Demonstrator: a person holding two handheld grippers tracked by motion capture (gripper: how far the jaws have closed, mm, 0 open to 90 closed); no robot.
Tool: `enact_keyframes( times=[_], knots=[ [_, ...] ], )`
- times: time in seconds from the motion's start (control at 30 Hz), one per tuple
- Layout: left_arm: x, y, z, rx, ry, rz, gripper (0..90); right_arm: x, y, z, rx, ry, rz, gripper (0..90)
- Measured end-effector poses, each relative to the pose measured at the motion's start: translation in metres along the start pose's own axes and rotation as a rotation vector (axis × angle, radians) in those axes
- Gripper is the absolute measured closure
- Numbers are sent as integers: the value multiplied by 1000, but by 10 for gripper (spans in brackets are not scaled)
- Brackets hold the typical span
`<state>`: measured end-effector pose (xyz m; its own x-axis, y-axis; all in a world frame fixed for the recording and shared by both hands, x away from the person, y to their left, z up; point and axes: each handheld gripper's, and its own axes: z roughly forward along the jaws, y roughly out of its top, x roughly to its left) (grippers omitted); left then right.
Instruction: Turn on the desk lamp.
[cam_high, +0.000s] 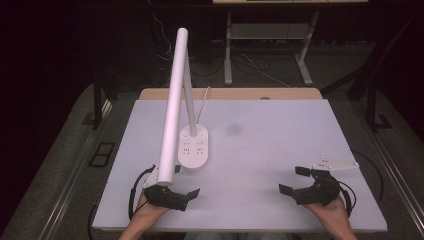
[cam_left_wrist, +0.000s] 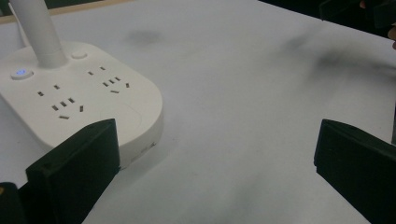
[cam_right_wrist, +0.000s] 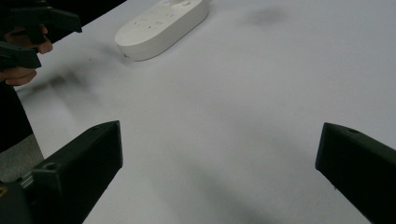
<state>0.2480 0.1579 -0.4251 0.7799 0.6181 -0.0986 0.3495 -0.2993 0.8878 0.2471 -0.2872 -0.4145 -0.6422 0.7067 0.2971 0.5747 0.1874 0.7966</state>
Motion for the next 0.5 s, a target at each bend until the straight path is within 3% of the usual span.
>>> enact_keyframes(
  times=[0.5],
  knots=[
    [-1, 0, 0, -3, -8, 1, 0, -2, -1, -1, 20, 8, 16, 1]
  ],
)
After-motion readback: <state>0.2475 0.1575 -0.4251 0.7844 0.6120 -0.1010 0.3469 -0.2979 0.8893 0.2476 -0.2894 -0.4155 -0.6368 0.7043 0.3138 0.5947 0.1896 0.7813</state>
